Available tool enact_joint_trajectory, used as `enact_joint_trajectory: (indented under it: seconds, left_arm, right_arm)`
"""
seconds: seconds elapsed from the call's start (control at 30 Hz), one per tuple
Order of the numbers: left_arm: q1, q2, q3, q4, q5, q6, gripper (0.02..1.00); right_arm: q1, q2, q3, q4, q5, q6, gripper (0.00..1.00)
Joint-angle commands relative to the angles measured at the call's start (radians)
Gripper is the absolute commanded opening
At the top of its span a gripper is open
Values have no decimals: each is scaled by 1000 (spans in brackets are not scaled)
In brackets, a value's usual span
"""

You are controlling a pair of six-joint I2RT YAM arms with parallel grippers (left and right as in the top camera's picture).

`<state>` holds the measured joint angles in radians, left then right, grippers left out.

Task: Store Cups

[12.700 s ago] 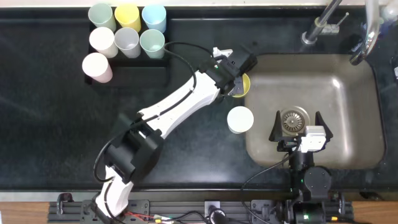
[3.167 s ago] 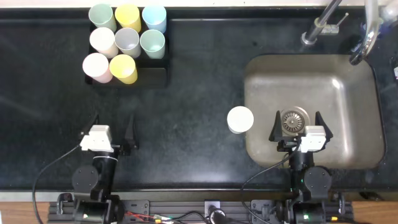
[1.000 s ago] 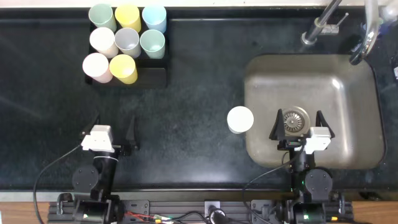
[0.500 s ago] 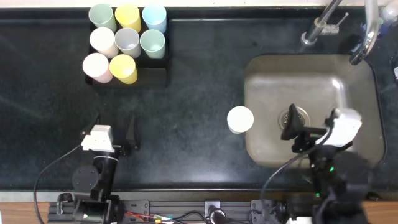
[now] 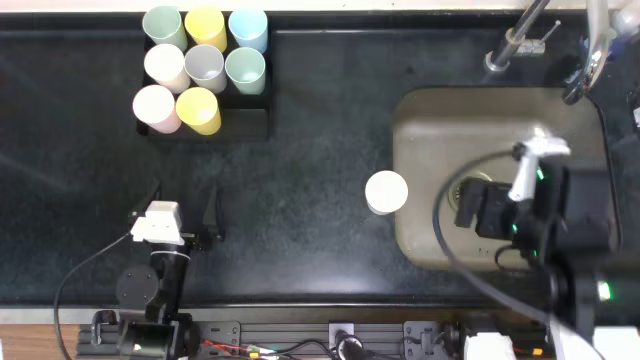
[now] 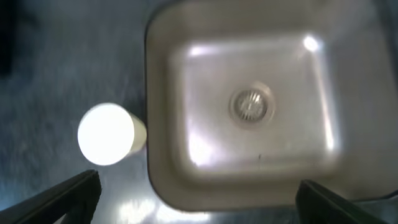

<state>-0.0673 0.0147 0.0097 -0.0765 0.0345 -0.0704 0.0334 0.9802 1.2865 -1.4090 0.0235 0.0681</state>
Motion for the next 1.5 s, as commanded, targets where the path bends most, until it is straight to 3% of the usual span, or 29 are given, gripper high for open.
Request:
enact_joint_trajectory:
  seconds: [0.03,0.43,1.5]
  left_arm:
    - [-7,-12,-2,-2,16,18,998]
    - [-7,-12,-2,-2,16,18,998]
    - [-7,-12,-2,-2,16,18,998]
  right_arm:
    - [-1,116,24,-16,-134,-63,998]
    - [5,420,24,-6,-211,-129,998]
    - [165,697,25,122,-134,-196,963]
